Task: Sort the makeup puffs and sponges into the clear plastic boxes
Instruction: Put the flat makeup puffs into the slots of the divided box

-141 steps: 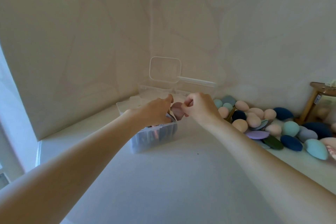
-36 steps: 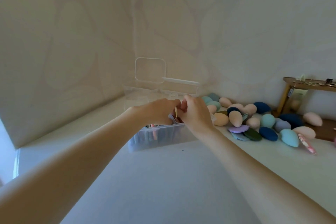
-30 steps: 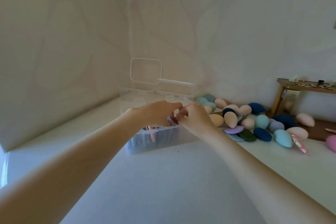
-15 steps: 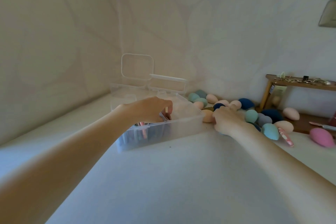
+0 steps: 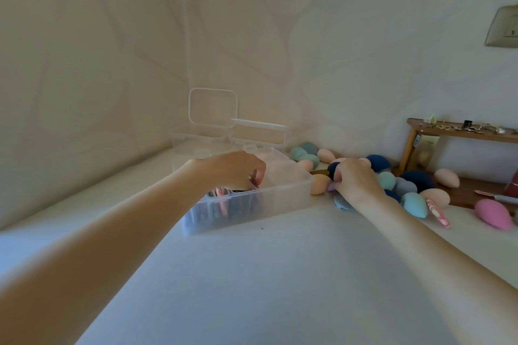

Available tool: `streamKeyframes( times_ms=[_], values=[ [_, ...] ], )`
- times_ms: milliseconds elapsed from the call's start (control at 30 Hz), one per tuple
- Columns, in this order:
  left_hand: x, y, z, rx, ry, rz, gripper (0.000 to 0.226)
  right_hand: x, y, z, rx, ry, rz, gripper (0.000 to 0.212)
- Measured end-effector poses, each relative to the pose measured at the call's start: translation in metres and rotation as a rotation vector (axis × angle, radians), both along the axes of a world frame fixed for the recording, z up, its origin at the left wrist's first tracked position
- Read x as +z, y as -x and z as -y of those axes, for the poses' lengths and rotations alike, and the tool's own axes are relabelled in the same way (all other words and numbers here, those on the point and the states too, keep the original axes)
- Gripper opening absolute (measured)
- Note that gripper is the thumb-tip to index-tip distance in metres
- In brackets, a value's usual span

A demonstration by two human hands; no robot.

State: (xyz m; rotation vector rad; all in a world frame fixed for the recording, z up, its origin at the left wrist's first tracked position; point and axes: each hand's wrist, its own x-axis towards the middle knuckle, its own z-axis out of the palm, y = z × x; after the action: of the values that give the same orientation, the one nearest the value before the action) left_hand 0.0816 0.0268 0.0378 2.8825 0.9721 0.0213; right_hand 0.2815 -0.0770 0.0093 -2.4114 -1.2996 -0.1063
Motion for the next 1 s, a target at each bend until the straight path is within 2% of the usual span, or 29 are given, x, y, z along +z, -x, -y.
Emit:
streamKeyframes(
  times_ms=[100,267,400,533,700,867,1000],
  values=[
    [0.001,-0.001,0.001,0.037,0.040,0.022,0.029,0.014,0.007,0.001,0.037,-0.164,-0.066,0.016],
    [0.002,-0.005,0.008,0.047,0.075,0.008,0.027,0.042,0.035,-0.004,0.162,-0.481,-0.097,0.014],
    [0.007,-0.004,0.013,0.068,0.126,-0.028,0.031,0.045,0.061,-0.018,0.265,-0.599,-0.155,0.017],
    [0.015,0.000,0.018,0.121,0.232,-0.025,0.037,0.036,0.079,-0.027,0.320,-0.543,-0.295,0.018],
    [0.016,0.004,0.028,0.090,0.150,-0.054,0.040,0.020,0.085,-0.032,0.340,-0.478,-0.470,0.011],
    [0.017,0.005,0.032,0.067,0.079,-0.056,0.041,0.023,0.084,-0.031,0.383,-0.450,-0.467,0.013],
    [0.016,0.003,0.033,0.059,0.073,-0.064,0.040,0.026,0.087,-0.032,0.438,-0.392,-0.382,0.013]
  ],
)
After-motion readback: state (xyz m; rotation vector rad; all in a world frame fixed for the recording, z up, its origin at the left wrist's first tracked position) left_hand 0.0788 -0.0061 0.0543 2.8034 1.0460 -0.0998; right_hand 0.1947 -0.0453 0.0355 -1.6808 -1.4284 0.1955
